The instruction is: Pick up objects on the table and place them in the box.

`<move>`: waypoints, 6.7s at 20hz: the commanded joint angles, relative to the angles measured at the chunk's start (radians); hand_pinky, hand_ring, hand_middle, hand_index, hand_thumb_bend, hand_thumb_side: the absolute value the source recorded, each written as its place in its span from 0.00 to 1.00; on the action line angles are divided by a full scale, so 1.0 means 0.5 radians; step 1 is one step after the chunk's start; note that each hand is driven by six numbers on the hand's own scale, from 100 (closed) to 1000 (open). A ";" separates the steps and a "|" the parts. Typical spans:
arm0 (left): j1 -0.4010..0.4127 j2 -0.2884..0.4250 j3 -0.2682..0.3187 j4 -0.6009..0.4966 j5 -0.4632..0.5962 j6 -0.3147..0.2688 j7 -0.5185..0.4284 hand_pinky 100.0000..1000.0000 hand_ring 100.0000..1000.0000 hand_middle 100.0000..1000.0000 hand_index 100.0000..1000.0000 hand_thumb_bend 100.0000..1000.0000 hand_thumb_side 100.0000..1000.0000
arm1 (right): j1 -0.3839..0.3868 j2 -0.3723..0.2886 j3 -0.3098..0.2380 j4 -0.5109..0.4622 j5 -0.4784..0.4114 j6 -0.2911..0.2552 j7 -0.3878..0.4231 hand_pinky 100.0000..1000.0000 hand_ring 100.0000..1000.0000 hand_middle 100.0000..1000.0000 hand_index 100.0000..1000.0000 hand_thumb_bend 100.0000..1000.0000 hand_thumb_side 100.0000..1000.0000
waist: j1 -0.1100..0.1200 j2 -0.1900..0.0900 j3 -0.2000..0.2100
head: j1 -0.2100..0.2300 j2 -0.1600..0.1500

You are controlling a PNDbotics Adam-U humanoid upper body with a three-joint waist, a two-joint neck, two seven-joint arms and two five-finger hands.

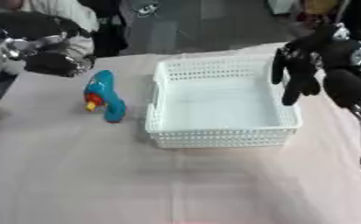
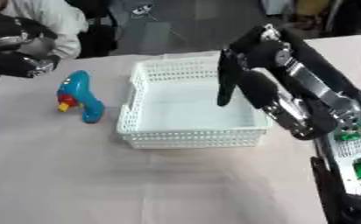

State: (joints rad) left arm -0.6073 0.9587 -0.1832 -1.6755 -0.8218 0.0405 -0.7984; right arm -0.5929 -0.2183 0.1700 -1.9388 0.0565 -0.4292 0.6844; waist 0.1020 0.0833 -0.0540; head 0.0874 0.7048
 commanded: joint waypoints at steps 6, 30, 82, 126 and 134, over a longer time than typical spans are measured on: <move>-0.203 0.042 -0.108 0.331 -0.121 -0.180 -0.215 0.51 0.76 0.84 0.89 0.88 1.00 | -0.018 -0.003 0.007 -0.015 -0.004 -0.116 0.148 0.34 0.11 0.10 0.42 0.00 1.00 | 0.000 -0.040 -0.013 | -0.019 -0.044; -0.459 -0.182 -0.293 1.005 -0.438 -0.506 -0.217 0.33 0.57 0.65 0.68 0.73 1.00 | -0.027 0.028 0.013 -0.026 -0.005 -0.110 0.165 0.34 0.11 0.10 0.42 0.00 1.00 | 0.005 -0.049 -0.046 | 0.046 -0.001; -0.548 -0.429 -0.268 1.359 -0.626 -0.599 -0.217 0.39 0.63 0.78 0.93 0.69 1.00 | -0.043 0.066 0.024 -0.052 -0.015 -0.083 0.205 0.35 0.11 0.11 0.42 0.00 1.00 | 0.012 -0.046 -0.085 | 0.025 -0.007; -0.416 -0.495 -0.291 1.210 -0.312 -0.444 0.234 0.05 0.36 0.50 0.58 0.00 0.65 | -0.049 0.081 0.022 -0.057 -0.014 -0.078 0.202 0.35 0.11 0.11 0.42 0.00 1.00 | 0.012 -0.042 -0.099 | 0.032 -0.001; -0.379 -0.493 -0.328 1.224 -0.502 -0.553 0.429 0.00 0.00 0.03 0.28 0.00 0.58 | -0.050 0.078 0.021 -0.054 -0.016 -0.082 0.199 0.34 0.11 0.11 0.42 0.00 1.00 | 0.009 -0.041 -0.096 | 0.041 0.000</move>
State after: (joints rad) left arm -0.7878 0.6937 -0.3484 -1.0601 -1.0513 -0.2273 -0.6017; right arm -0.5942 -0.1821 0.1819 -1.9511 0.0536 -0.3993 0.7151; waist 0.1092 0.0753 -0.1029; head 0.0984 0.7084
